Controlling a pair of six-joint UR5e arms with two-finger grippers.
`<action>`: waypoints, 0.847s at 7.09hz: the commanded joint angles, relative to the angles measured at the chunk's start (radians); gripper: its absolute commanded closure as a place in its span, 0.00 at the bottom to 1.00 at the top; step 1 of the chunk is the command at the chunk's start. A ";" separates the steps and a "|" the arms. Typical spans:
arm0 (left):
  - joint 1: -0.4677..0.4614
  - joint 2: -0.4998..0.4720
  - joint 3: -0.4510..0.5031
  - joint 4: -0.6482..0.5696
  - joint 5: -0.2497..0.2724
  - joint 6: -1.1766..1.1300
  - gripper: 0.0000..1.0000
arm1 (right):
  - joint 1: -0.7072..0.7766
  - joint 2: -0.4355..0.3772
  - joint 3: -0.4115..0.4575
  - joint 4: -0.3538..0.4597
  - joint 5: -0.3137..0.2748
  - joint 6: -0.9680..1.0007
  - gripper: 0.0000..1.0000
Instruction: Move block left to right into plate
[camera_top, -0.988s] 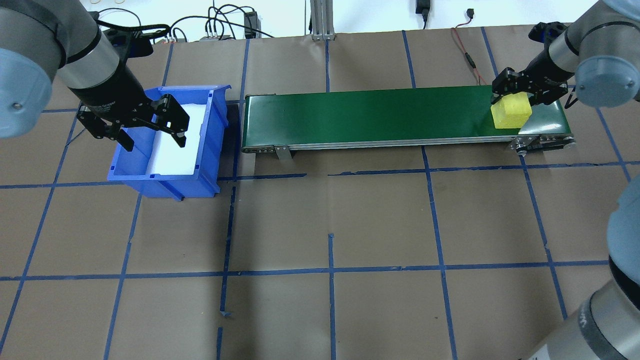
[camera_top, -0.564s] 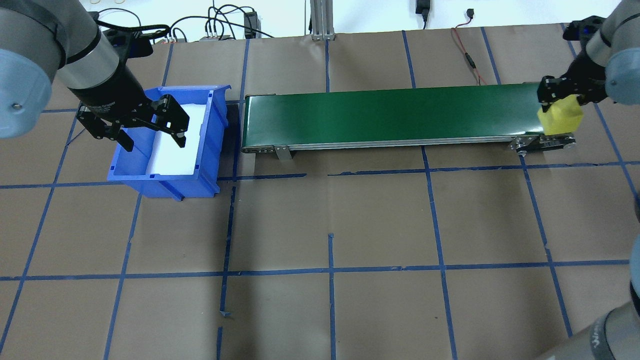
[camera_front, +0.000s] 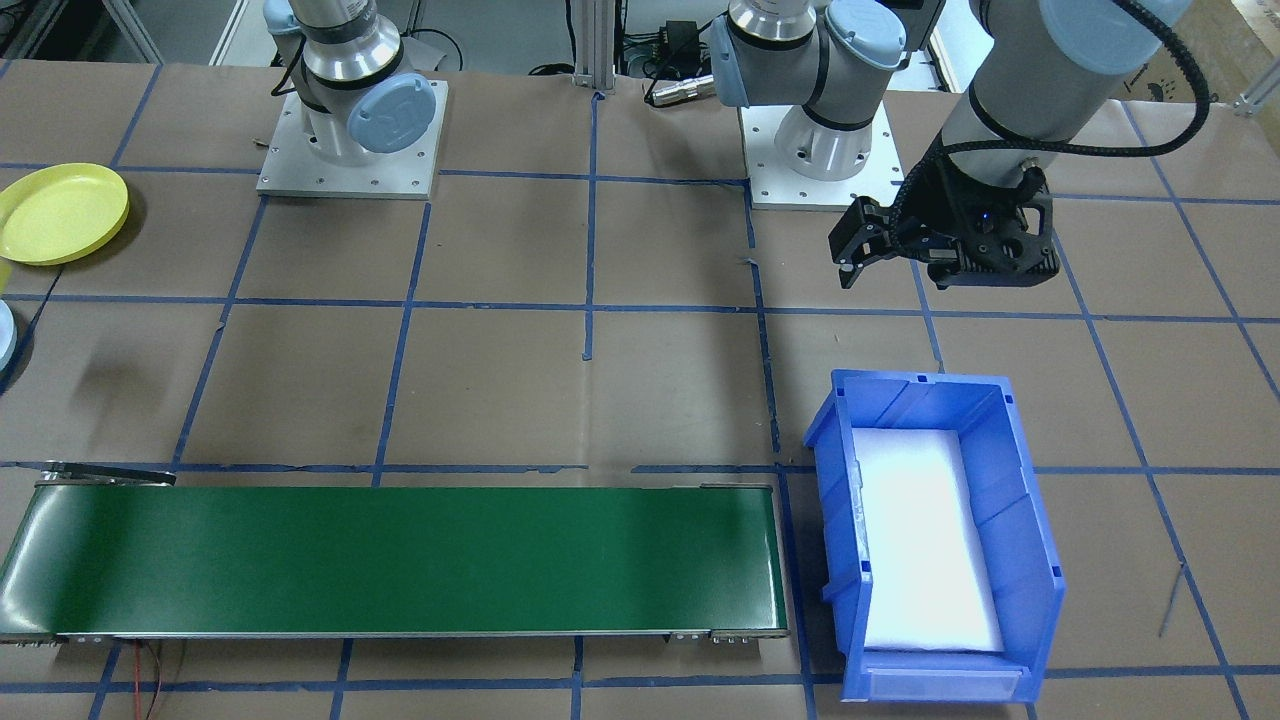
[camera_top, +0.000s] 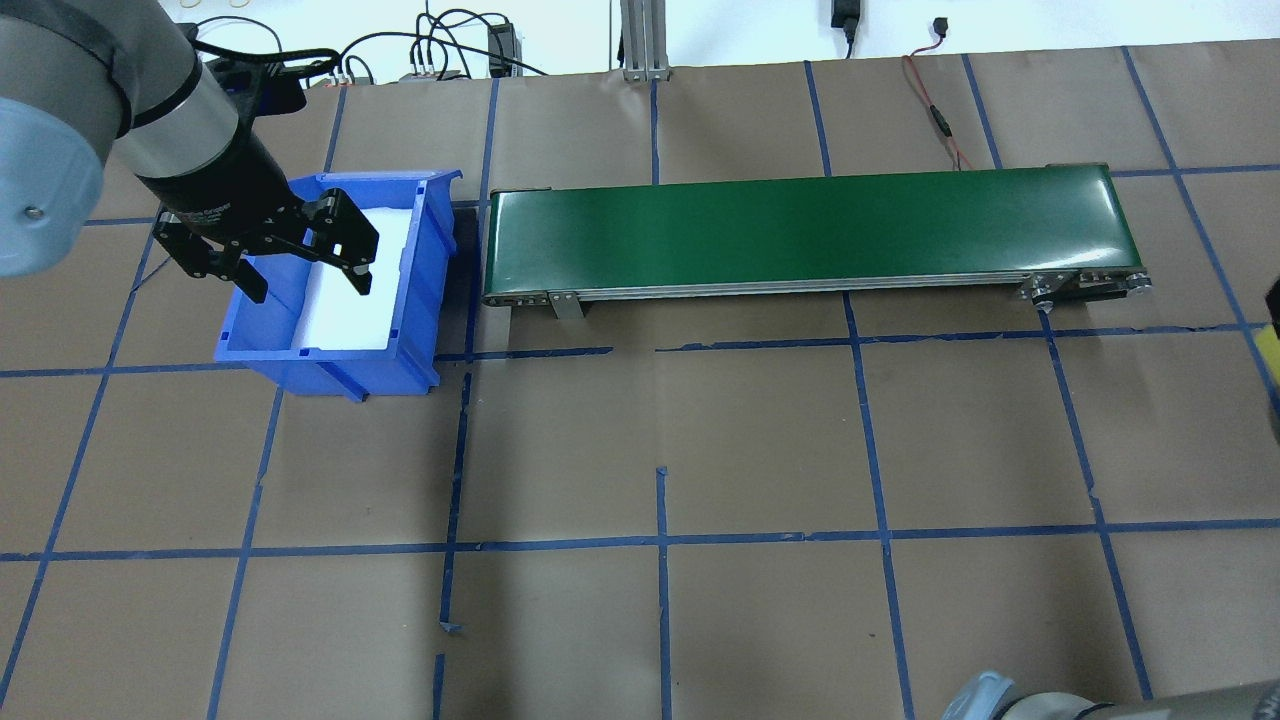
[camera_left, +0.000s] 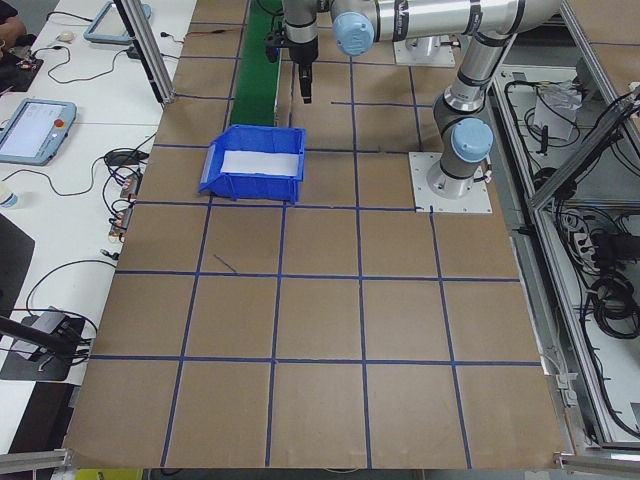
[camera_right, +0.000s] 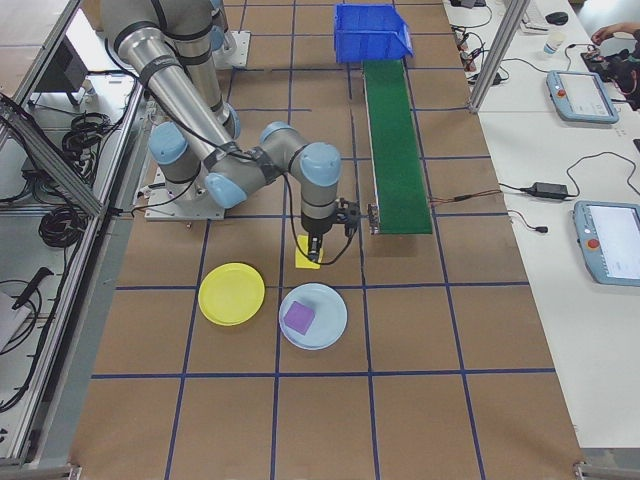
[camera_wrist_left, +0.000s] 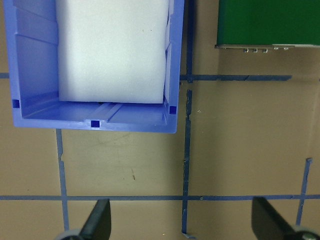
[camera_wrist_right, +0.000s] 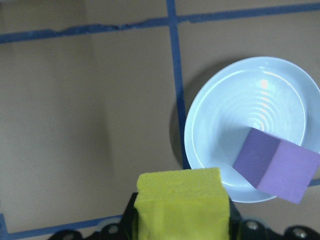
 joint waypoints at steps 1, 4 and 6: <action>0.000 0.000 -0.001 0.000 0.000 0.001 0.00 | -0.257 -0.015 0.080 0.091 0.030 -0.104 0.74; 0.000 0.000 -0.001 0.000 0.000 0.001 0.00 | -0.370 0.013 0.108 0.087 -0.029 -0.115 0.13; 0.000 0.000 -0.001 0.000 0.000 -0.001 0.00 | -0.370 0.014 0.105 0.093 -0.026 -0.109 0.00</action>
